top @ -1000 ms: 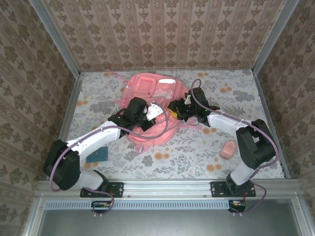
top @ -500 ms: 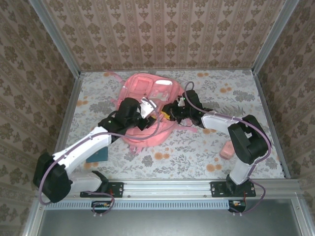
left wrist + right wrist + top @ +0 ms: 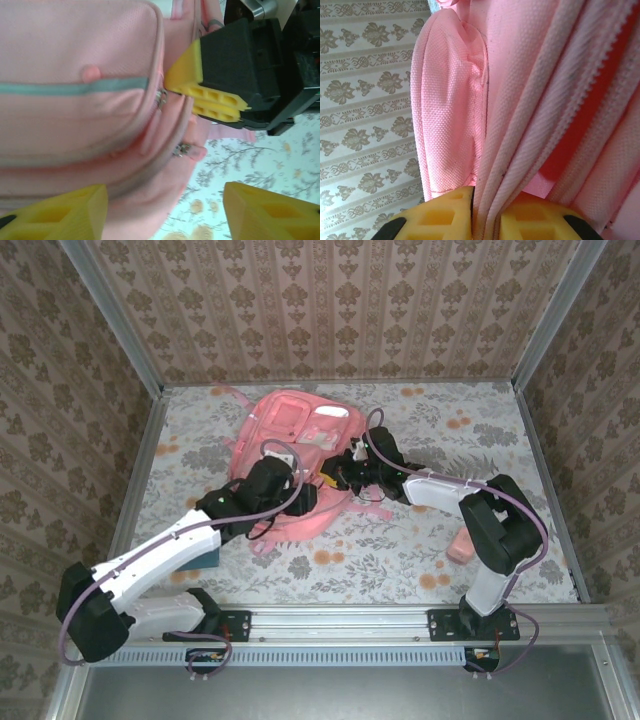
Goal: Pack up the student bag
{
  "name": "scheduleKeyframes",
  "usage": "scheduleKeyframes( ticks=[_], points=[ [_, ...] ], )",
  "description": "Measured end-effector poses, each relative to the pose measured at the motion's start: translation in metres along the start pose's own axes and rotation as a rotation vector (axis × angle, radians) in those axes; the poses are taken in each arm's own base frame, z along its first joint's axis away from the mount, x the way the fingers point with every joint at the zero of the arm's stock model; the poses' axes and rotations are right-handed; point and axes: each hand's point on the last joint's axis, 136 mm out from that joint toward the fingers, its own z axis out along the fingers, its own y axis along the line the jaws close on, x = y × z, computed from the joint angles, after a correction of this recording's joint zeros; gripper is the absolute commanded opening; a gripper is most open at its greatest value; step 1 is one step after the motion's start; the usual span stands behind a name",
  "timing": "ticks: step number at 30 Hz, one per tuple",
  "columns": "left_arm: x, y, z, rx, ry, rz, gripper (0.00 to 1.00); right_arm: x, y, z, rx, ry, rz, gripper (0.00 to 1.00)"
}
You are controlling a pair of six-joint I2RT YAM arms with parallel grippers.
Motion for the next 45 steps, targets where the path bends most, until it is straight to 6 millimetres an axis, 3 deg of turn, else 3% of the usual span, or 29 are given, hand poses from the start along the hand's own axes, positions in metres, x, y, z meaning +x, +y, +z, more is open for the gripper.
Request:
scheduleKeyframes(
  ticks=[5,9,14,19,28,41,45],
  points=[
    [0.021,-0.014,0.000,0.001,0.008,-0.144,0.57,0.002,-0.001,0.001,-0.001,0.015,-0.014,0.18],
    [0.028,-0.021,0.012,-0.012,0.010,-0.235,0.51,0.005,-0.003,0.003,-0.002,0.037,-0.022,0.18],
    [0.034,-0.018,0.035,-0.062,0.013,-0.324,0.44,0.009,-0.004,0.005,-0.008,0.063,-0.025,0.17],
    [0.032,-0.013,0.040,-0.090,-0.012,-0.395,0.38,0.010,0.000,0.005,-0.026,0.074,-0.035,0.17],
    [0.032,-0.007,0.045,-0.126,-0.031,-0.487,0.48,0.017,0.003,0.006,-0.039,0.100,-0.044,0.17],
    [0.036,0.009,0.047,-0.207,-0.023,-0.541,0.34,0.023,0.004,0.009,-0.040,0.112,-0.073,0.16],
    [0.036,0.010,0.047,-0.209,-0.020,-0.544,0.43,0.025,0.004,0.009,-0.040,0.115,-0.080,0.16]
  ],
)
